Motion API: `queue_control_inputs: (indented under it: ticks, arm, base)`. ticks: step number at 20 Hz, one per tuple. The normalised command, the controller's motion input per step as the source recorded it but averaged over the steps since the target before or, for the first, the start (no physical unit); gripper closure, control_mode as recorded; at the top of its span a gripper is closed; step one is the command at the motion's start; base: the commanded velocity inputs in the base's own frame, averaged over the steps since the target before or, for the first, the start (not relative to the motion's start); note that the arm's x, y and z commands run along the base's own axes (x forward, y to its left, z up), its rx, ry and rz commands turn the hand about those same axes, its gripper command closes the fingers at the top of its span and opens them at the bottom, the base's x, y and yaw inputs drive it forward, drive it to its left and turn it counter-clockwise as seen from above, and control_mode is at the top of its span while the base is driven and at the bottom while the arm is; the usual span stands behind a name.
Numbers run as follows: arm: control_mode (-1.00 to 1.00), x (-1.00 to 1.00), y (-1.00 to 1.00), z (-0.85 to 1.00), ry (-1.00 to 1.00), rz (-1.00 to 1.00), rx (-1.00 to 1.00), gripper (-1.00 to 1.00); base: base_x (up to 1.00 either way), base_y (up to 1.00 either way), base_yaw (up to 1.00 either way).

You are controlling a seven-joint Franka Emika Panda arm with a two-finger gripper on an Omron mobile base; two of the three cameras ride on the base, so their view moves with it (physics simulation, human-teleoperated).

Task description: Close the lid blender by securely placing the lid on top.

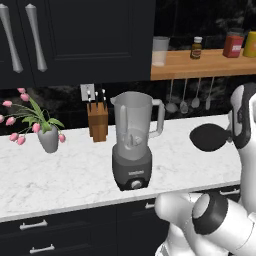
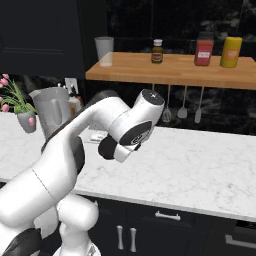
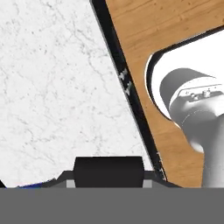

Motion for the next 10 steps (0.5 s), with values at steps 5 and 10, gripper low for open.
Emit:
queue_control_inputs:
  ticks: [5,10]
  arm:
    - [-1.00,-0.13,0.55,1.00,0.00,-0.03,0.07,1.00]
    - [-1.00,-0.22,0.40,1.00,0.00,0.00,0.08,1.00]
  base:
    - [0.00,0.00,0.00]
    - [0.00,0.00,0.00]
